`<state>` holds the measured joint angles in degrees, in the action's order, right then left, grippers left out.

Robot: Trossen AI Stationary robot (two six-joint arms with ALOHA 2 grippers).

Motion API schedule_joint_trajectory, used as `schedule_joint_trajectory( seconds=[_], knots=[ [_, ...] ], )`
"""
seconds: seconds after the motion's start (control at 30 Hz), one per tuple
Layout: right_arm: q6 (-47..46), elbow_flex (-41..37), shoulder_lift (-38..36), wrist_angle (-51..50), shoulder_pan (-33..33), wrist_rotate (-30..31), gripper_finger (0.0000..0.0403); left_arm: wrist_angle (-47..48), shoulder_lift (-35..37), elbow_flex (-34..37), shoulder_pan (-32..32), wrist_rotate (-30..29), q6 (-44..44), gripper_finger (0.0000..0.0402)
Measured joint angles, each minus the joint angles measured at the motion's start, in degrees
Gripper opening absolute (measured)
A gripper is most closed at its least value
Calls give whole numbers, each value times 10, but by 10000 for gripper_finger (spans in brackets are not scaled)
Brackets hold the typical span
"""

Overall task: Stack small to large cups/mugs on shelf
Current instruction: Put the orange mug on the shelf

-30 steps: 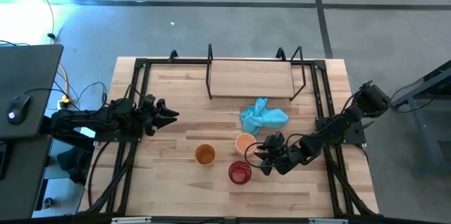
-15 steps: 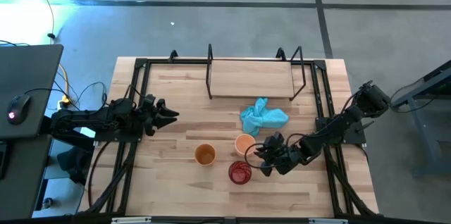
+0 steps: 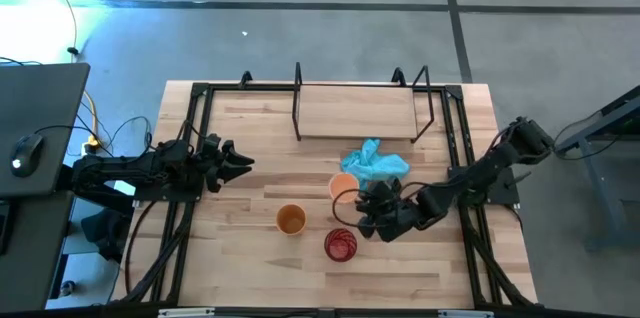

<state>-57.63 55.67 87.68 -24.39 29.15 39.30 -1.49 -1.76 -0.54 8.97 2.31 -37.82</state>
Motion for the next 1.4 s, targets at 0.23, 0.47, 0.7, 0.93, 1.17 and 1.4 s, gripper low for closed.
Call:
schedule_joint_trajectory(
  seconds=[0.23, 0.47, 0.7, 0.93, 1.17, 1.4],
  knots=[
    [-87, 92, 0, -182, -25, 55, 16, 5, 0, 0, 0, -2, 0, 166],
    [-199, 116, 0, -272, -51, 56, 16, 9, 0, 0, 0, -16, 1, 165],
    [-275, 116, 0, -291, -77, 73, 15, 9, 0, 0, 0, -17, 16, 165],
    [-318, 116, 0, -331, -114, 76, 15, 9, 0, 0, 0, -19, 29, 165],
    [-379, 115, 0, -388, -145, 95, 15, 8, 0, 0, 0, -19, 32, 166],
    [-399, 115, 0, -440, -184, 108, 15, 8, 0, 0, 0, -19, 46, 166]
  ],
)
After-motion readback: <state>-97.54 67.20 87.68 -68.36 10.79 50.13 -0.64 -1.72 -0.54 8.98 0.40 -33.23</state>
